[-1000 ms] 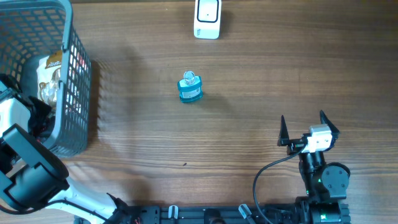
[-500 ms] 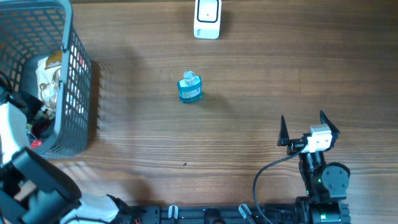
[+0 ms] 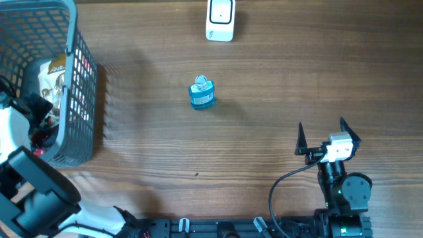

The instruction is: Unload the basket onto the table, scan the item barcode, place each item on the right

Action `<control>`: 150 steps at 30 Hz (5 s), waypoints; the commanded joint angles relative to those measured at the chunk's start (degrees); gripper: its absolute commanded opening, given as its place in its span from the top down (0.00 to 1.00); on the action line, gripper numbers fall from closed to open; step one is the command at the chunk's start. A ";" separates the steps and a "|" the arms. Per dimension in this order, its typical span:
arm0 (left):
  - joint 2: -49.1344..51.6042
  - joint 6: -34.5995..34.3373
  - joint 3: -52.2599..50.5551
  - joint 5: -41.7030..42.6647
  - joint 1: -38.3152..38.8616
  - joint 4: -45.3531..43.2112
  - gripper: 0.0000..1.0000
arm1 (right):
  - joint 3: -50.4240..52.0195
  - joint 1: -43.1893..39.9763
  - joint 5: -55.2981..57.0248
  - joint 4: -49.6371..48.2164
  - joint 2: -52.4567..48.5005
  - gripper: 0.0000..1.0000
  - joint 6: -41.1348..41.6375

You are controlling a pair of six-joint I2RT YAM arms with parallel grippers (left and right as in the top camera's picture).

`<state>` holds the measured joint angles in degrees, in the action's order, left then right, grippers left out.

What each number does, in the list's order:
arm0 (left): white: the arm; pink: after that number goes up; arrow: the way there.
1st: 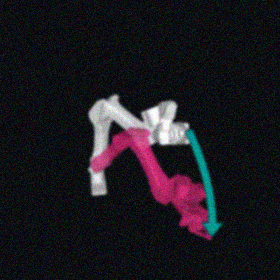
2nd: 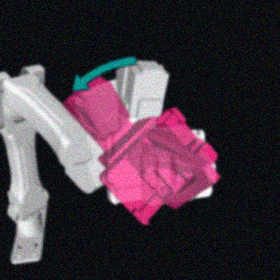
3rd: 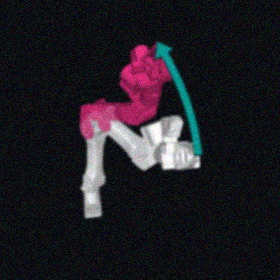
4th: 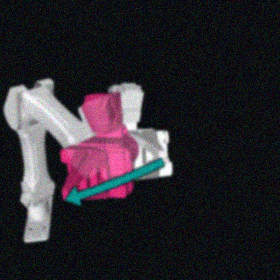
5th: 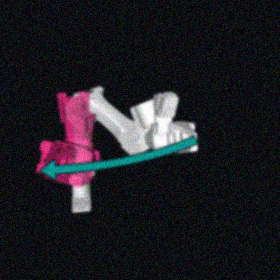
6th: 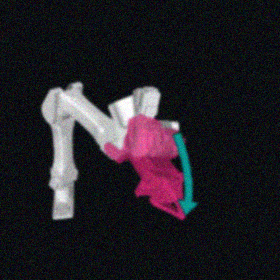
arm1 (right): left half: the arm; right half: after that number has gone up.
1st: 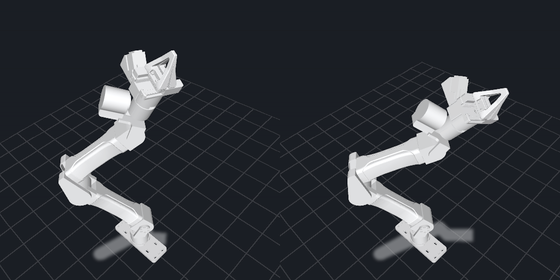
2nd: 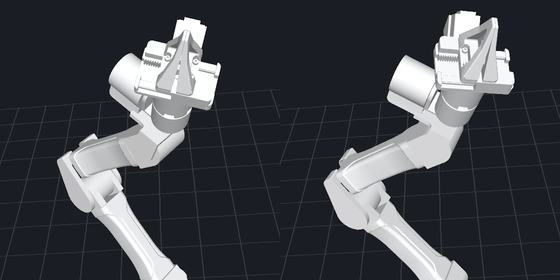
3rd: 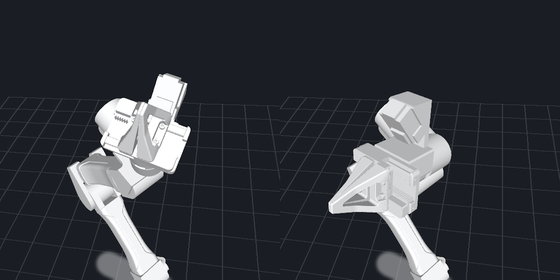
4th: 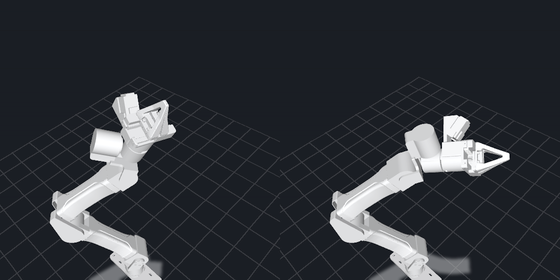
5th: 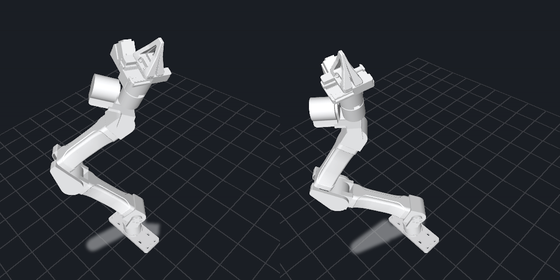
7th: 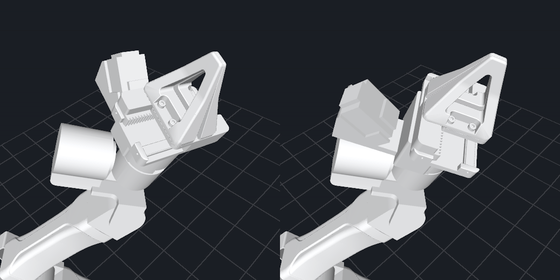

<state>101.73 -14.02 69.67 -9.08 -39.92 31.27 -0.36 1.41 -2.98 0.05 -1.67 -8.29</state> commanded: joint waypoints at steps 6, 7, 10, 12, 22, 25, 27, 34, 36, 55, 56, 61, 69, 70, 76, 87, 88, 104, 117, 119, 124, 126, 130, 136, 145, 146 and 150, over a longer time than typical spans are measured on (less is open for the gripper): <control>6.29 0.11 -0.35 -0.15 -0.37 -3.34 0.00 | 0.04 0.07 -0.94 -0.13 0.00 0.00 -0.70; 7.15 0.11 -0.35 -0.15 -0.37 -3.45 0.00 | 0.04 0.07 -0.94 -0.13 0.00 0.00 -0.70; 8.94 0.11 -0.35 -0.37 -0.39 -4.13 0.03 | 0.04 0.07 -0.94 -0.13 0.00 0.00 -0.70; 9.46 0.13 -0.35 -0.59 -0.39 -5.22 0.11 | 0.04 0.07 -0.94 -0.13 0.00 0.00 -0.70; 11.69 0.09 -0.35 -0.57 -0.37 -7.21 0.25 | 0.04 0.07 -0.94 -0.13 0.00 0.00 -0.70; 12.44 0.13 -0.35 -0.61 -0.37 -7.15 0.29 | 0.04 0.07 -0.94 -0.13 0.00 0.00 -0.70; 12.39 0.11 -0.35 -0.61 -0.37 -7.54 0.30 | 0.04 0.07 -0.94 -0.13 0.00 0.00 -0.70; 12.07 0.11 -0.33 -0.59 -0.37 -6.19 0.38 | 0.04 0.07 -0.94 -0.15 0.00 0.00 -0.68; 11.72 0.11 -0.33 -0.59 -0.37 -5.62 0.48 | 0.04 0.07 -0.94 -0.13 0.00 0.00 -0.70; -1.57 -1.46 -0.33 0.63 -0.33 -0.09 0.49 | 0.04 0.07 -0.94 -0.13 0.00 0.00 -0.70; -2.36 -1.46 -0.33 0.74 -0.33 0.17 0.49 | 0.04 0.07 -0.94 -0.13 0.00 0.00 -0.70; -9.77 -1.90 -0.33 3.28 -0.33 2.21 0.48 | 0.04 0.07 -0.94 -0.13 0.00 0.00 -0.72; -21.62 -3.39 -0.33 13.75 -0.33 2.64 0.44 | 0.04 0.07 -0.94 -0.13 0.00 0.00 -0.70; -23.23 -3.41 -0.33 15.37 -0.33 2.64 0.44 | 0.04 0.07 -0.94 -0.13 0.00 0.00 -0.70; -31.06 -7.21 -0.33 21.35 -0.33 2.43 0.44 | 0.04 0.07 -0.94 -0.13 0.00 0.00 -0.68; -38.42 -17.27 -0.33 40.11 -0.31 -3.45 0.43 | 0.04 0.07 -0.94 -0.13 0.00 0.00 -0.70; -38.40 -19.26 -0.33 42.60 -0.31 -4.46 0.43 | 0.04 0.07 -0.94 -0.15 0.00 0.00 -0.72; -37.57 -23.87 -0.35 37.24 26.51 -5.22 0.44 | 0.04 0.07 -0.94 -0.13 0.00 0.00 -0.70; -27.21 -21.99 -0.35 19.21 41.57 10.10 0.44 | 0.04 0.07 -0.94 -0.13 0.00 0.00 -0.70; -24.52 -21.99 -0.35 19.19 43.23 10.43 0.44 | 0.04 0.07 -0.94 -0.13 0.00 0.00 -0.72; -17.57 -22.01 -0.35 16.85 47.06 10.40 0.44 | 0.04 0.07 -0.94 -0.13 0.00 0.00 -0.72; -15.54 -22.03 -0.35 15.50 48.24 10.36 0.44 | 0.04 0.07 -0.94 -0.13 0.00 0.00 -0.70; -11.28 -22.08 -0.35 12.90 50.64 10.38 0.44 | 0.04 0.07 -0.94 -0.15 0.00 0.00 -0.70; -5.44 -22.43 -0.35 9.27 53.20 10.38 0.44 | 0.04 0.07 -0.94 -0.13 0.00 0.00 -0.68; 4.20 -22.43 -0.35 3.50 56.33 11.02 0.43 | 0.04 0.07 -0.94 -0.13 0.00 0.00 -0.70; 4.66 -22.45 -0.35 2.91 56.33 10.99 0.43 | 0.04 0.07 -0.94 -0.13 0.00 0.00 -0.72; 5.01 -22.45 -0.35 2.75 56.33 10.54 0.33 | 0.04 0.07 -0.94 -0.13 0.00 0.00 -0.70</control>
<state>106.61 -36.91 69.25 -4.34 16.40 42.22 -0.36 1.41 -2.98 0.05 -1.67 -8.29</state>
